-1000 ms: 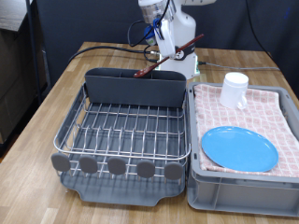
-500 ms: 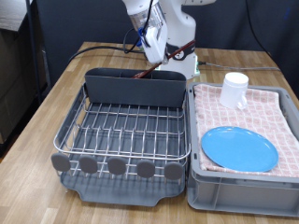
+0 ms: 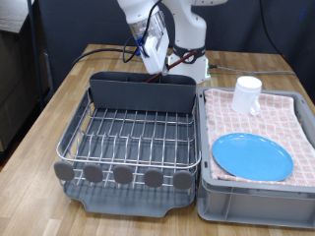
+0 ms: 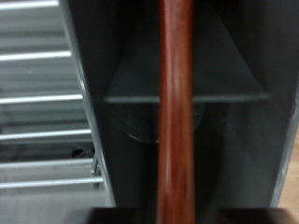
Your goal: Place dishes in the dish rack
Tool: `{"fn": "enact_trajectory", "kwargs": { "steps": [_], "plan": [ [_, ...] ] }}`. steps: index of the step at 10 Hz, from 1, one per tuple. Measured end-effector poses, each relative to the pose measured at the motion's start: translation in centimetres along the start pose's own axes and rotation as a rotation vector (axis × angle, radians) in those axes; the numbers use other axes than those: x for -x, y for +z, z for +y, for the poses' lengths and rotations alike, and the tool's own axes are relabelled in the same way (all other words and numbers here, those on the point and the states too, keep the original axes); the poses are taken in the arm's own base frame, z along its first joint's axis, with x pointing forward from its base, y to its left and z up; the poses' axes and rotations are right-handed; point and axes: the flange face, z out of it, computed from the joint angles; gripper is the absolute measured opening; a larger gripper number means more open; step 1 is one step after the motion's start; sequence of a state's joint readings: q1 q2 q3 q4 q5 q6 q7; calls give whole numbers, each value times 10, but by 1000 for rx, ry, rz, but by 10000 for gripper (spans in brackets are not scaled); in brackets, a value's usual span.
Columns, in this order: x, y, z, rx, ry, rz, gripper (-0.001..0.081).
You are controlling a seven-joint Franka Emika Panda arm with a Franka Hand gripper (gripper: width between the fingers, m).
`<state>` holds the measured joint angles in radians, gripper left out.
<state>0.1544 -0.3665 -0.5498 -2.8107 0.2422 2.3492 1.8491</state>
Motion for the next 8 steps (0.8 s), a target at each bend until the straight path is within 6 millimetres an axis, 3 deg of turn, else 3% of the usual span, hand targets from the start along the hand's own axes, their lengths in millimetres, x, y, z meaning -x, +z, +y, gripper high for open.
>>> {"fn": "enact_trajectory", "kwargs": {
  "steps": [1, 2, 3, 4, 5, 6, 7, 8],
  "plan": [
    [-1, 1, -2, -7, 1, 2, 143],
    [-1, 2, -3, -10, 2, 6, 326],
    [-1, 3, -3, -18, -11, 21, 326],
    [1, 4, -3, -29, -31, 51, 500],
    [4, 5, -2, -46, -48, 87, 500],
    [9, 5, -1, -65, -62, 118, 701],
    [14, 5, 1, -82, -70, 148, 778],
    [21, 4, 3, -102, -71, 179, 778]
  ]
}}
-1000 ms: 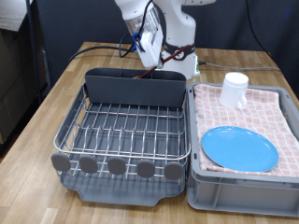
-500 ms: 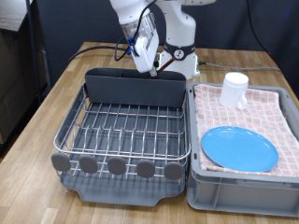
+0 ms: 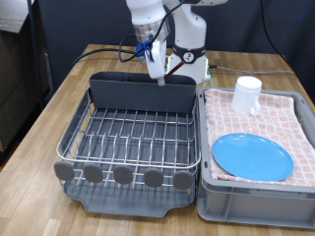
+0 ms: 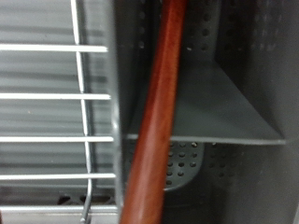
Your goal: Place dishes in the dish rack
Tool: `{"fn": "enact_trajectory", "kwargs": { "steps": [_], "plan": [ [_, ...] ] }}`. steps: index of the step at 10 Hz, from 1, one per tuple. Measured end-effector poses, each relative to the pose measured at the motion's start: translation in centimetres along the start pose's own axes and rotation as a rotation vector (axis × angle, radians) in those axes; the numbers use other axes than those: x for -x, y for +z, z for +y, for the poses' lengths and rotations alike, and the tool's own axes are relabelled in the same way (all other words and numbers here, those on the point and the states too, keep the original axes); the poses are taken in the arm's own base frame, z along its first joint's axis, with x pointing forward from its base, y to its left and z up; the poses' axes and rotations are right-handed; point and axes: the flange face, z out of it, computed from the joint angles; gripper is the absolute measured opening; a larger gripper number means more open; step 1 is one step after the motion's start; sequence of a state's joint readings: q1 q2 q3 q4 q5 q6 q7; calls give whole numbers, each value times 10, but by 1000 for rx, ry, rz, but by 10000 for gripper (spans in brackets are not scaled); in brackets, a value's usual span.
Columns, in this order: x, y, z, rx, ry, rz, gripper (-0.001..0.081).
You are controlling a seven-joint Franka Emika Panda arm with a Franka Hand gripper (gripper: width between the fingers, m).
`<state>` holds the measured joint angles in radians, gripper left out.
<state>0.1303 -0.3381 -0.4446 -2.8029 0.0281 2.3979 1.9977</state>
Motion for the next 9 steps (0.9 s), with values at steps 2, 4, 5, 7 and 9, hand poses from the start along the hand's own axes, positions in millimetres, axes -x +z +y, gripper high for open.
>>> {"fn": "enact_trajectory", "kwargs": {
  "steps": [2, 4, 5, 7, 9],
  "plan": [
    [14, -8, 3, -65, 13, 76, 797],
    [28, -18, 7, -111, 28, 101, 803],
    [31, -24, 9, -117, 28, 99, 803],
    [37, -40, 14, -120, 25, 99, 803],
    [42, -57, 18, -121, 18, 111, 803]
  ]
}}
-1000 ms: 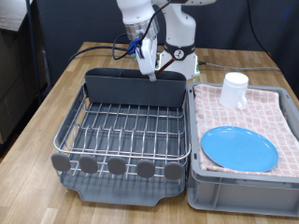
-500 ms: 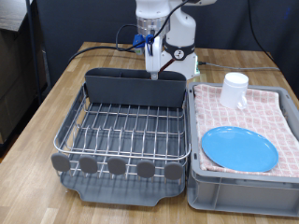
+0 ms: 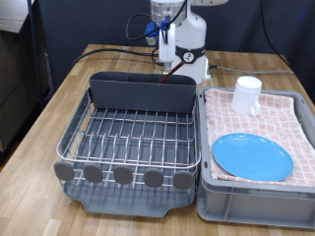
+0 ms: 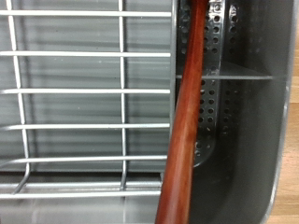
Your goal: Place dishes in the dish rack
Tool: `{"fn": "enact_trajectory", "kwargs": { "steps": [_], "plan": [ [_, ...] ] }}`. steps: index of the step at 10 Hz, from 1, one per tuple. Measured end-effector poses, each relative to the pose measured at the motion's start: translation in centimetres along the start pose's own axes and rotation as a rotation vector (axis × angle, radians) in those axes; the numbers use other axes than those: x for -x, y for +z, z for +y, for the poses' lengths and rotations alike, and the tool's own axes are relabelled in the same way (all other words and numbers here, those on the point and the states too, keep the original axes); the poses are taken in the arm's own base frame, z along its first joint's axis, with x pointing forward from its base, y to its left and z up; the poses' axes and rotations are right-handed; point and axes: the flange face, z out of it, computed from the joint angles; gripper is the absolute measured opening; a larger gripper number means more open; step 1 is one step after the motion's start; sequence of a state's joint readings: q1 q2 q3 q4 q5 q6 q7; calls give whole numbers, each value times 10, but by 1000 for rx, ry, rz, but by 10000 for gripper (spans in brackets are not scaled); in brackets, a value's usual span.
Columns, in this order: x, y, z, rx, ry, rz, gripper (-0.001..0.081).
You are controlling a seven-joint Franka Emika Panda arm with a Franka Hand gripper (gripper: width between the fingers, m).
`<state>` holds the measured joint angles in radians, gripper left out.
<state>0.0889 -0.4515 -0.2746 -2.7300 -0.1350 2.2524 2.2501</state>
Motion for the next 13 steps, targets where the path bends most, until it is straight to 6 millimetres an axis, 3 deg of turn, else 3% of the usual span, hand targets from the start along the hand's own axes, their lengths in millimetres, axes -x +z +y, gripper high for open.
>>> {"fn": "enact_trajectory", "kwargs": {
  "steps": [3, 4, 6, 8, 13],
  "plan": [
    [4, -22, -3, -8, -40, -3, 803],
    [12, -27, -4, -9, -151, -11, 803],
    [36, -25, -10, 31, -377, 4, 803],
    [37, -27, -12, 9, -346, 10, 803],
    [108, -35, -19, -199, -515, 4, 803]
  ]
}}
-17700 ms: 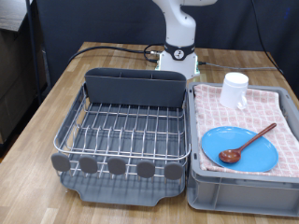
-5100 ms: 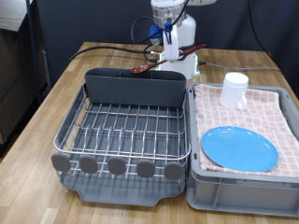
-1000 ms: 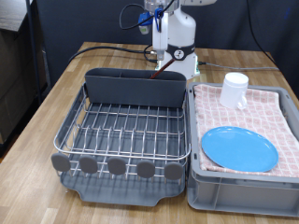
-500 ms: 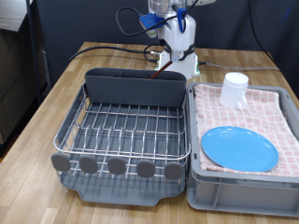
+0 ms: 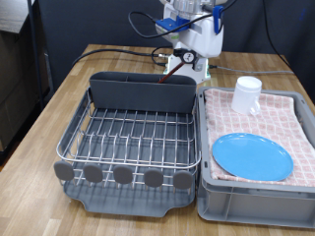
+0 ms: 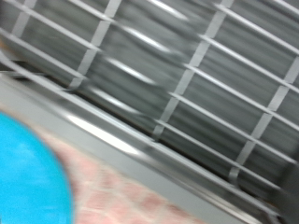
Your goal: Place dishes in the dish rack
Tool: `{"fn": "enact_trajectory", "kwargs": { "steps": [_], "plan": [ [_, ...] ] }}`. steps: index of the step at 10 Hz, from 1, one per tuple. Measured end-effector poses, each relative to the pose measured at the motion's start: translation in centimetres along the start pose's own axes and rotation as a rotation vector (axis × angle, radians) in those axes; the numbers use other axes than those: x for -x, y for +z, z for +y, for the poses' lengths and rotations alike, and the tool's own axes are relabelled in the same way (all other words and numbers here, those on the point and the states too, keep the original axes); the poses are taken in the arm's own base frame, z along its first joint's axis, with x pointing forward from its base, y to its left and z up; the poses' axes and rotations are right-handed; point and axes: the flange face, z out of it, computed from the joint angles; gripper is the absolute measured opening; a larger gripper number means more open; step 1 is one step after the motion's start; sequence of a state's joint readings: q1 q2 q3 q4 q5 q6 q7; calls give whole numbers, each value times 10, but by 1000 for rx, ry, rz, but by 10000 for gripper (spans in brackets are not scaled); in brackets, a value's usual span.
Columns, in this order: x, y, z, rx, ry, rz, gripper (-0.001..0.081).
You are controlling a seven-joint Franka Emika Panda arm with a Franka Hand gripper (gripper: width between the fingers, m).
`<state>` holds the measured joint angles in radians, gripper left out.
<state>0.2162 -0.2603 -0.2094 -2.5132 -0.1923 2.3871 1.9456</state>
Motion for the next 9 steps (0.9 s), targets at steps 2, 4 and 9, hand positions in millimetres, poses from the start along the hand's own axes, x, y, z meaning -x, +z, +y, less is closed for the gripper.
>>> {"fn": "enact_trajectory", "kwargs": {
  "steps": [2, 4, 9],
  "plan": [
    [27, 0, -12, -1, -44, 1, 803],
    [50, 2, -24, 72, -19, -17, 803],
    [72, -9, -25, 2, -100, -3, 803]
  ]
}}
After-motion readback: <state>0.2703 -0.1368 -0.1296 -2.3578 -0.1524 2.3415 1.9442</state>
